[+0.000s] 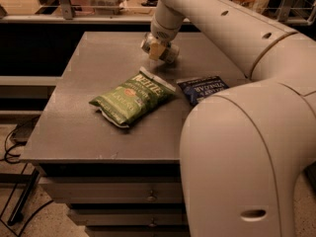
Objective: Knock 7up can over
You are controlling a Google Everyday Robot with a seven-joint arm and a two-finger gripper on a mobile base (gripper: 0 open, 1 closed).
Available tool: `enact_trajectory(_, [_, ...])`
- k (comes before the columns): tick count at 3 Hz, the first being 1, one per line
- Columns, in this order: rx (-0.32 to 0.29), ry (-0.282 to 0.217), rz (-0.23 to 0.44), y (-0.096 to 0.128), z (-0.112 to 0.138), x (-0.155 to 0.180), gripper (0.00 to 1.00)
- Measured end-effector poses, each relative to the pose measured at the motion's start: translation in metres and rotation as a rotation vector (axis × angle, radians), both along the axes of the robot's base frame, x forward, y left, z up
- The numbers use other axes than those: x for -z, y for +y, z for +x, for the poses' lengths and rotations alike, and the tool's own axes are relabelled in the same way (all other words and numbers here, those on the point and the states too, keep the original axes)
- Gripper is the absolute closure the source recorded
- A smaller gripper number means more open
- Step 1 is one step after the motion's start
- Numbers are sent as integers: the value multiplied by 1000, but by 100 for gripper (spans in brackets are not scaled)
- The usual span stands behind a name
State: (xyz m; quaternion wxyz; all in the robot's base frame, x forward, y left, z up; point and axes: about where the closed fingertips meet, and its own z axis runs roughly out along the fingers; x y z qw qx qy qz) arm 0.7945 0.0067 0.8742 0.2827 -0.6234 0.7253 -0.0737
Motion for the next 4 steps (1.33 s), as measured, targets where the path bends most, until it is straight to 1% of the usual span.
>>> enact_trajectory(1, [-9,30,59,1,-6,4,36])
enact_trajectory(2, [-18,51,96,3,-11,7,13])
enact_trajectory(3, [-25,61,120,4,-13,7,0])
enact_trajectory(4, [-26,62,121,4,-13,7,0])
